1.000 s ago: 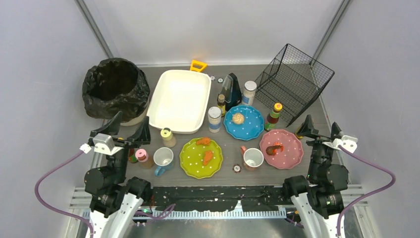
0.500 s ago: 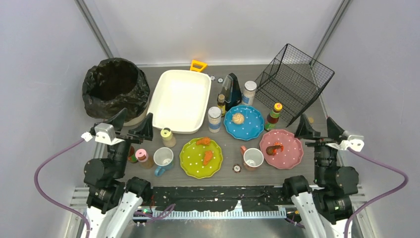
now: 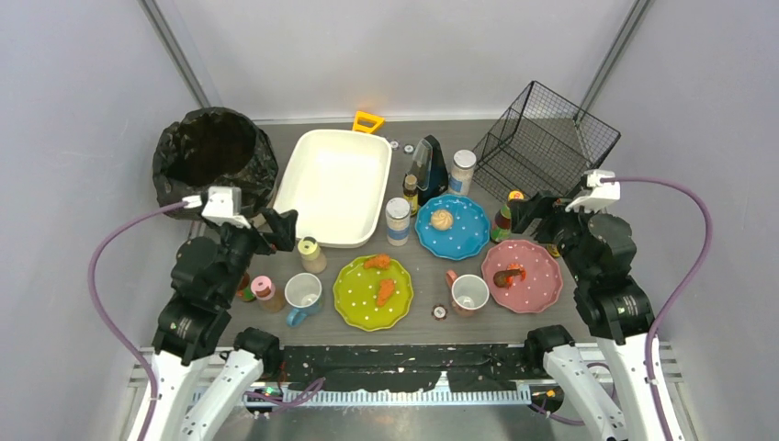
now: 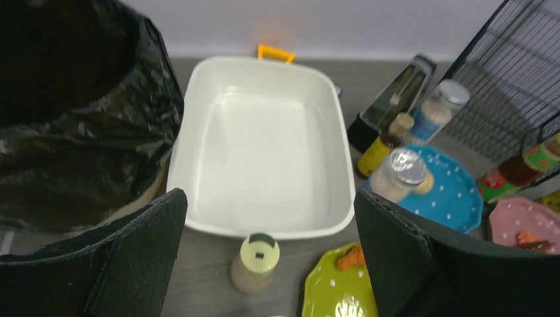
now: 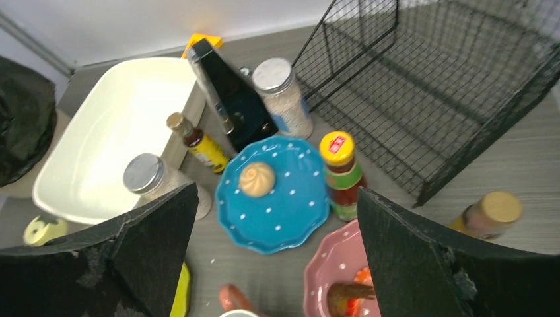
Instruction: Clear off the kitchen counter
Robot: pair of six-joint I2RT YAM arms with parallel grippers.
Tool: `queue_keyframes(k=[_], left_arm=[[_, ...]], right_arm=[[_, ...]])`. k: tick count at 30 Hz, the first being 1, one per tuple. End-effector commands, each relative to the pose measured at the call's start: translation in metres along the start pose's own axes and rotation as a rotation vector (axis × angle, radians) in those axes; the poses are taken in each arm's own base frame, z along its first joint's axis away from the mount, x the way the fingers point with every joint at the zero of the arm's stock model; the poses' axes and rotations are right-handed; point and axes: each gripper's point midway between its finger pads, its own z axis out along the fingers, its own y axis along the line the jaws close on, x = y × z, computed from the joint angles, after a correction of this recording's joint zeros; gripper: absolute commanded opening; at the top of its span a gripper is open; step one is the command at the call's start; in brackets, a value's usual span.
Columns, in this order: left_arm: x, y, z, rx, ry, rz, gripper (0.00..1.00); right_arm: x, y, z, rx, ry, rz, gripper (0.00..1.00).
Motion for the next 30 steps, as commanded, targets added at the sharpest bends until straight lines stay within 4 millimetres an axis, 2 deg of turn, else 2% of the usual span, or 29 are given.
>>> queue_keyframes(k=[1,4,5,6,7,12,14,17,20,21,24,27,30], left_arm=[[0.036,0.000,0.000,-0.009,0.203,0.007,0.99],[0.049,-0.004,0.001,0.021,0.290,0.041,1.00],[0.053,-0.004,0.001,0.030,0.320,0.058,1.00],[0.058,-0.004,0.001,0.035,0.350,0.070,1.00],[0.063,-0.004,0.002,0.039,0.371,0.076,1.00],[0.085,-0.006,0.005,0.057,0.405,0.064,1.00],[0.086,-0.011,0.005,0.091,0.383,0.056,1.00],[0.085,-0.008,0.009,0.082,0.343,0.064,1.00],[0.085,0.001,0.007,0.037,0.334,0.078,1.00],[0.086,0.003,0.007,0.029,0.333,0.079,1.00],[0.088,0.009,0.004,0.002,0.323,0.087,0.99],[0.088,0.011,0.003,-0.006,0.305,0.087,1.00],[0.089,0.009,0.004,0.002,0.308,0.084,1.00]], right_arm=[[0.008,0.025,0.004,-0.107,0.075,0.106,0.95],[0.022,0.031,0.015,-0.153,0.114,0.087,0.95],[0.018,0.031,0.020,-0.156,0.085,0.081,0.95],[0.027,0.025,0.026,-0.137,0.086,0.059,0.95],[0.022,0.024,0.030,-0.139,0.048,0.046,0.95],[0.030,-0.004,0.053,-0.004,0.020,-0.004,0.99],[0.036,-0.011,0.061,0.032,0.039,-0.023,1.00],[0.048,-0.018,0.072,0.060,0.054,-0.033,1.00],[0.053,-0.023,0.083,0.073,0.022,-0.032,0.96],[0.061,-0.028,0.087,0.095,0.034,-0.033,0.96],[0.065,-0.034,0.100,0.121,0.014,-0.035,0.88],[0.073,-0.036,0.110,0.129,0.015,-0.034,0.80],[0.083,-0.045,0.121,0.165,0.015,-0.036,0.77]])
